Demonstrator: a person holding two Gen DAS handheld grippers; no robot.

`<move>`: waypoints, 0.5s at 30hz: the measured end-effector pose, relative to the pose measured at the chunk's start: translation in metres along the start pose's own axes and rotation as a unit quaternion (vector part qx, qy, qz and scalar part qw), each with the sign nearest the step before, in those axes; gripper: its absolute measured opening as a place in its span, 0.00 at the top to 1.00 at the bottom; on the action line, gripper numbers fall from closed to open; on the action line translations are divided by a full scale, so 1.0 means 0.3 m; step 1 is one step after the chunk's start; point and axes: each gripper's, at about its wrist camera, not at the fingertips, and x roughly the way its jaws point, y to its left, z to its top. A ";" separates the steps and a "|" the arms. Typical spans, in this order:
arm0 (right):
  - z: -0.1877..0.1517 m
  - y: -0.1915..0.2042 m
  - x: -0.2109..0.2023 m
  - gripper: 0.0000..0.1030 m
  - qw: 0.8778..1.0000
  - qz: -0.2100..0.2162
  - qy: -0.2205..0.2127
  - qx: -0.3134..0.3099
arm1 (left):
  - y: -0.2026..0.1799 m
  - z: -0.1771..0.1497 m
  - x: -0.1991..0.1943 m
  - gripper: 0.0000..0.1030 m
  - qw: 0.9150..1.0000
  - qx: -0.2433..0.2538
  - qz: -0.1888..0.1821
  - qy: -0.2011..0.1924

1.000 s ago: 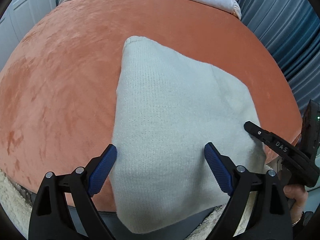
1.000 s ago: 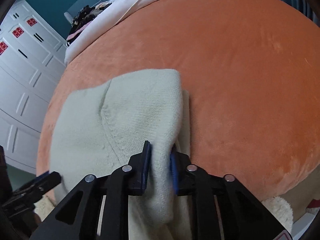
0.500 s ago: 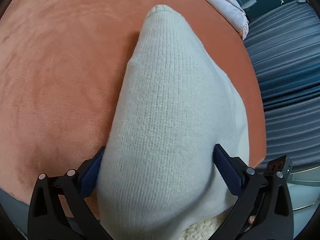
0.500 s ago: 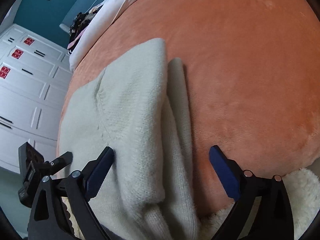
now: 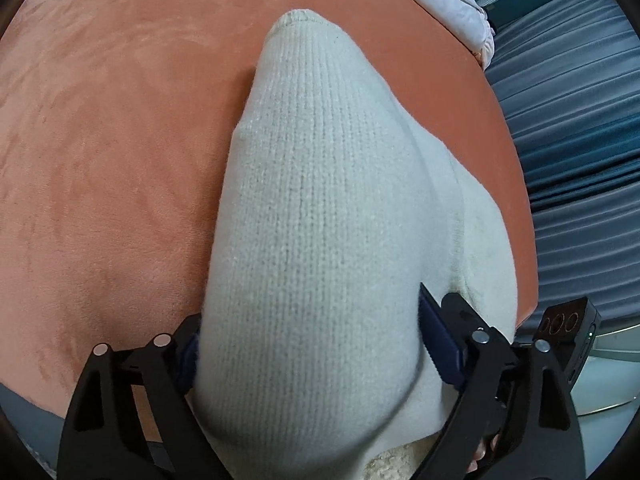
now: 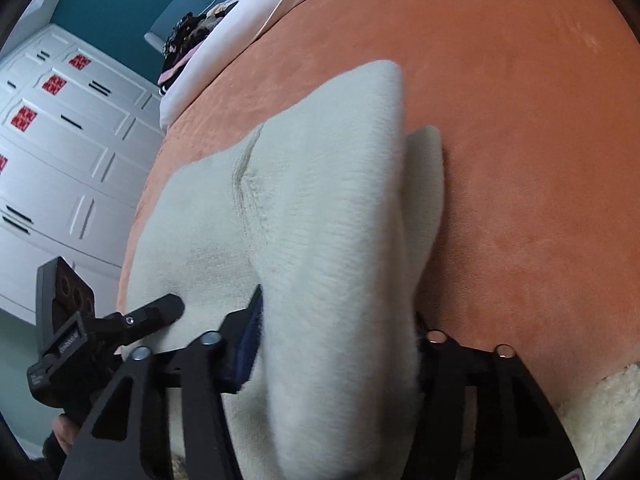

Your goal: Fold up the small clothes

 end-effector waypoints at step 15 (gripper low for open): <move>-0.104 0.193 -0.579 0.66 0.988 -0.020 -0.149 -0.042 | -0.361 -0.111 -0.346 0.34 0.980 0.148 -0.127 -0.034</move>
